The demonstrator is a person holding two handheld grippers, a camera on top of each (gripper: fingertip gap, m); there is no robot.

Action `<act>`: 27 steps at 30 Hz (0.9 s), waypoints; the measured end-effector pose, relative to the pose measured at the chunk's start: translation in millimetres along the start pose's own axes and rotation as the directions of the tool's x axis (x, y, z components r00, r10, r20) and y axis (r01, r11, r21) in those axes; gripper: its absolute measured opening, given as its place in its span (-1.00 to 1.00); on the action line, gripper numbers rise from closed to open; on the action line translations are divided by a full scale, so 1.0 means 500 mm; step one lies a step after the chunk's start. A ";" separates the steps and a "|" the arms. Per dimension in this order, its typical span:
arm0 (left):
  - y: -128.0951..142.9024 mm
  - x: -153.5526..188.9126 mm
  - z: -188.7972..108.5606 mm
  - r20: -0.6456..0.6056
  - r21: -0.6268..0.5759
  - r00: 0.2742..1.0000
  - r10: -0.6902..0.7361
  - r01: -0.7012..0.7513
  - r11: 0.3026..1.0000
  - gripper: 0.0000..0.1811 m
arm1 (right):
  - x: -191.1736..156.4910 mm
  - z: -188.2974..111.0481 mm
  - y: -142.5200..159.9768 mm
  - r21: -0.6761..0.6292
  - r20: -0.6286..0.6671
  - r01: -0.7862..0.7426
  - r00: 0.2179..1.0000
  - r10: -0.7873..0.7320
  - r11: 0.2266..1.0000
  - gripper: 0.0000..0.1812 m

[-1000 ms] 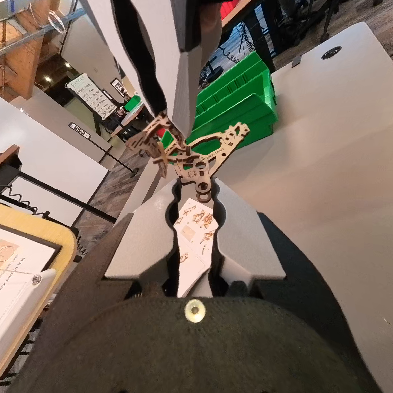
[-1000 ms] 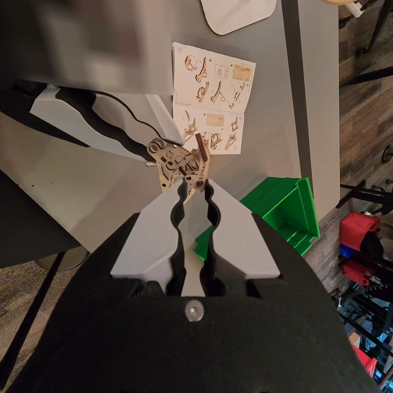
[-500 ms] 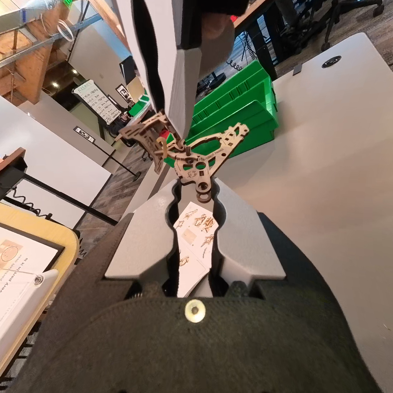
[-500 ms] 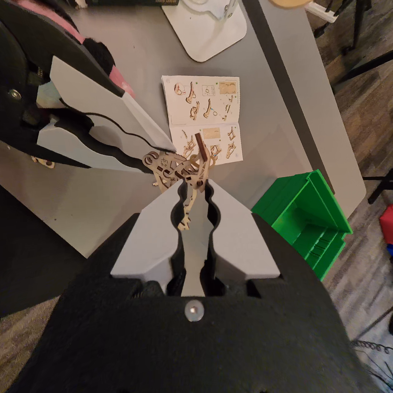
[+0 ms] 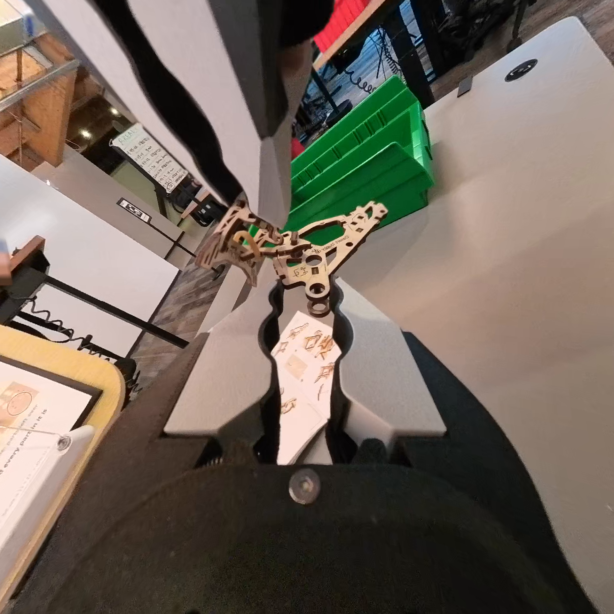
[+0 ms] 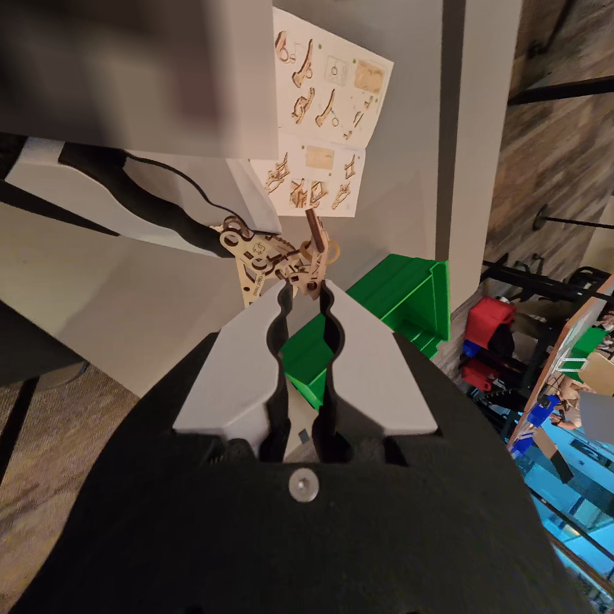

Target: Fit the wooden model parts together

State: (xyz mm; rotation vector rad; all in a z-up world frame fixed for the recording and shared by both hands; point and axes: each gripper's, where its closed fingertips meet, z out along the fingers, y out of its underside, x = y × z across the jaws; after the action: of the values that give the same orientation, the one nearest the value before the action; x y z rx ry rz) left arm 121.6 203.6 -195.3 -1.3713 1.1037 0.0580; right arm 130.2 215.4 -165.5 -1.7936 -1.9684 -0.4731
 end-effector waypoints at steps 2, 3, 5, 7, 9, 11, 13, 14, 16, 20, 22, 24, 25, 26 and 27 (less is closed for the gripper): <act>0.000 -0.002 -0.001 0.007 -0.004 1.000 0.011 -0.011 1.000 -0.72 | 0.001 -0.002 0.000 -0.044 0.041 0.032 0.999 -0.030 0.998 -0.85; 0.000 -0.002 -0.001 0.013 -0.006 1.000 0.020 -0.020 1.000 -0.72 | 0.000 -0.003 -0.001 -0.066 0.071 0.041 0.997 -0.037 0.997 -0.85; -0.001 -0.003 -0.001 0.017 -0.009 1.000 0.020 -0.020 1.000 -0.73 | -0.001 -0.006 0.000 -0.120 0.110 0.084 0.991 -0.071 0.989 -0.85; -0.001 -0.005 -0.001 0.023 -0.010 1.000 0.021 -0.021 1.000 -0.72 | -0.001 -0.008 0.000 -0.174 0.131 0.119 0.987 -0.097 0.977 -0.86; 0.000 -0.011 -0.004 0.032 -0.014 0.999 0.007 -0.006 1.000 -0.73 | -0.003 -0.009 -0.004 -0.213 0.150 0.125 0.984 -0.094 0.969 -0.86; 0.002 -0.016 -0.005 0.039 -0.020 0.999 0.006 -0.005 1.000 -0.73 | -0.002 -0.008 -0.009 -0.237 0.154 0.133 0.983 -0.098 0.962 -0.86; 0.005 -0.016 -0.005 0.041 -0.025 0.999 0.002 -0.001 1.000 -0.73 | -0.002 -0.005 -0.009 -0.260 0.154 0.123 0.984 -0.085 0.958 -0.86; 0.004 -0.016 -0.005 0.041 -0.024 0.999 0.000 0.001 1.000 -0.73 | -0.003 -0.005 -0.007 -0.266 0.157 0.112 0.985 -0.071 0.957 -0.86; 0.006 -0.020 -0.005 0.053 -0.030 0.999 -0.013 0.014 0.999 -0.73 | 0.000 -0.005 -0.001 -0.283 0.144 0.105 0.987 -0.066 0.953 -0.86; -0.003 -0.028 -0.012 0.051 -0.001 0.998 -0.043 0.043 0.999 -0.73 | -0.003 -0.011 -0.003 -0.258 0.122 0.122 0.988 -0.093 0.958 -0.93; -0.006 -0.029 -0.013 0.050 0.006 0.998 -0.048 0.048 0.999 -0.73 | -0.004 -0.013 -0.006 -0.241 0.110 0.120 0.989 -0.096 0.963 -0.93; -0.008 -0.027 -0.013 0.052 0.010 0.998 -0.040 0.040 0.999 -0.73 | -0.004 -0.014 -0.005 -0.235 0.108 0.113 0.990 -0.090 0.965 -0.93; -0.008 -0.025 -0.013 0.048 0.011 0.998 -0.038 0.037 0.999 -0.73 | -0.005 -0.014 -0.005 -0.225 0.114 0.105 0.990 -0.081 0.969 -0.93; -0.008 -0.025 -0.012 0.048 0.011 0.998 -0.036 0.035 0.999 -0.73 | -0.005 -0.014 -0.004 -0.213 0.123 0.092 0.990 -0.067 0.973 -0.93; -0.008 -0.025 -0.012 0.050 0.013 0.998 -0.032 0.032 0.999 -0.73 | -0.002 -0.012 0.000 -0.210 0.120 0.085 0.991 -0.061 0.974 -0.92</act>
State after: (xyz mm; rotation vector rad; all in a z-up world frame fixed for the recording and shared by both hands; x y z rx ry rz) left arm 113.6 204.6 -183.1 -1.3693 1.0385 0.0619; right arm 130.9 211.1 -160.9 -1.9192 -2.1370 -0.6435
